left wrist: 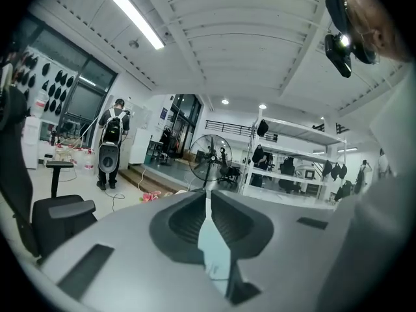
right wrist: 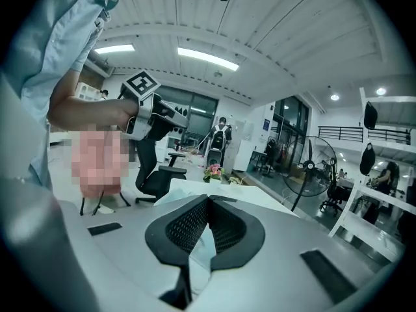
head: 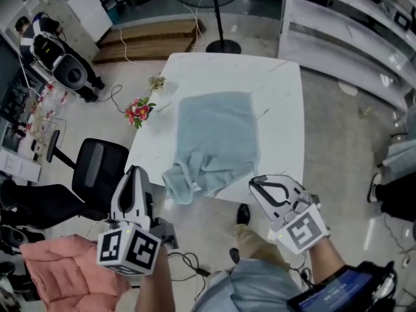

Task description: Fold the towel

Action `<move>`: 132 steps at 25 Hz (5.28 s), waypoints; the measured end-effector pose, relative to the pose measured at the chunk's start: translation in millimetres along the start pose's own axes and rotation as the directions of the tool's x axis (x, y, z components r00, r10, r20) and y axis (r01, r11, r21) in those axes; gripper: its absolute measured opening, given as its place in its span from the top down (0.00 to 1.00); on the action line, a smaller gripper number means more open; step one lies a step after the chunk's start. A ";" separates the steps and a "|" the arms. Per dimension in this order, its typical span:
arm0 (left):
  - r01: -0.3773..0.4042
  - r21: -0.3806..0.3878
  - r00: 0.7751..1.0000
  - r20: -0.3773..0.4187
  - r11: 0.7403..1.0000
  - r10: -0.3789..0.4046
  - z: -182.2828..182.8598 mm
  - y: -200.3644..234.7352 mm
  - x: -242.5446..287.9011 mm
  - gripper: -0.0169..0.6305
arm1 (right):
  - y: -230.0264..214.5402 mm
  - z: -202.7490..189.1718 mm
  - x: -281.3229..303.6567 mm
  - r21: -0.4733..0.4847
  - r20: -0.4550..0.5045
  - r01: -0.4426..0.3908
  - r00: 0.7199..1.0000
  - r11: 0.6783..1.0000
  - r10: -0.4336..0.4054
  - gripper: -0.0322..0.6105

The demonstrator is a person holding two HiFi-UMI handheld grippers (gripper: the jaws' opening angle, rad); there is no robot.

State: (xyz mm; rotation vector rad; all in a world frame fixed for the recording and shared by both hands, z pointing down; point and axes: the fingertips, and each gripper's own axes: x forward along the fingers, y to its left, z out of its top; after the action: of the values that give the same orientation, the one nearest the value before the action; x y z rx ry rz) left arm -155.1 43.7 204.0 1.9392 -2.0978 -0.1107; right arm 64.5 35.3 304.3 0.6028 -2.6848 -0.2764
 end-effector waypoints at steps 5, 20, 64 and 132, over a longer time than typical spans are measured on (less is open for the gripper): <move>-0.018 0.021 1.000 0.014 1.000 0.018 1.1 2.8 -20.2 0.93 | -2.8 8.3 -0.9 0.025 0.035 0.038 0.999 0.999 -0.039 0.93; -0.070 0.034 0.996 0.061 0.997 0.068 6.2 7.3 -77.5 0.93 | 20.6 32.6 -11.5 0.028 0.100 0.049 0.994 0.998 -0.051 0.93; 0.404 0.667 0.900 -0.413 0.626 -0.139 -252.6 59.2 -19.8 0.62 | 82.7 -73.1 48.6 0.280 -0.003 0.062 0.998 0.958 -0.064 0.93; 0.599 0.370 0.791 -0.411 0.710 -0.453 -92.3 -61.4 22.7 0.95 | 168.9 -63.5 113.7 0.157 0.016 -0.045 0.999 0.987 0.043 0.66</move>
State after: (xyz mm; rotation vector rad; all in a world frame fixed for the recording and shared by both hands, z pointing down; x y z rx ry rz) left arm -73.6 27.7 280.8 2.6169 -1.3919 0.6177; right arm -68.3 128.0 443.1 0.5888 -2.7460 -0.0562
